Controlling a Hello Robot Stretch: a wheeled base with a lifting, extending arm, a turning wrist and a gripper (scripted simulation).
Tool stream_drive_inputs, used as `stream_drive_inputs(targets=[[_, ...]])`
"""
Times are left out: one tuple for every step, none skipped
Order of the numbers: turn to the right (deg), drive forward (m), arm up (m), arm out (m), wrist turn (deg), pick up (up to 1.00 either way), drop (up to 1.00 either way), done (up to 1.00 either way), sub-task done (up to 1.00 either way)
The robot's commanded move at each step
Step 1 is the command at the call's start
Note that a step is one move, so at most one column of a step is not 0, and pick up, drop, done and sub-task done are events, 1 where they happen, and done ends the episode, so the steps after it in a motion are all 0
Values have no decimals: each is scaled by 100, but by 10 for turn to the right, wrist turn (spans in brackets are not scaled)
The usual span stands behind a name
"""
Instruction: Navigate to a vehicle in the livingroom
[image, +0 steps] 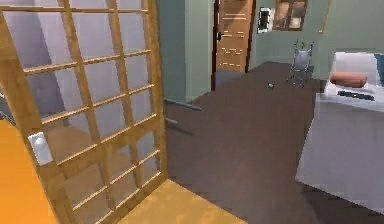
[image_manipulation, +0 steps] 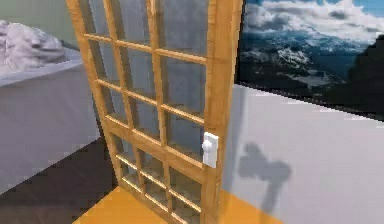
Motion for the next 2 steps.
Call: stream_drive_inputs(targets=[[120,0,0,0,0,0,0,0,0],[0,100,0,0,0,0,0,0,0]])
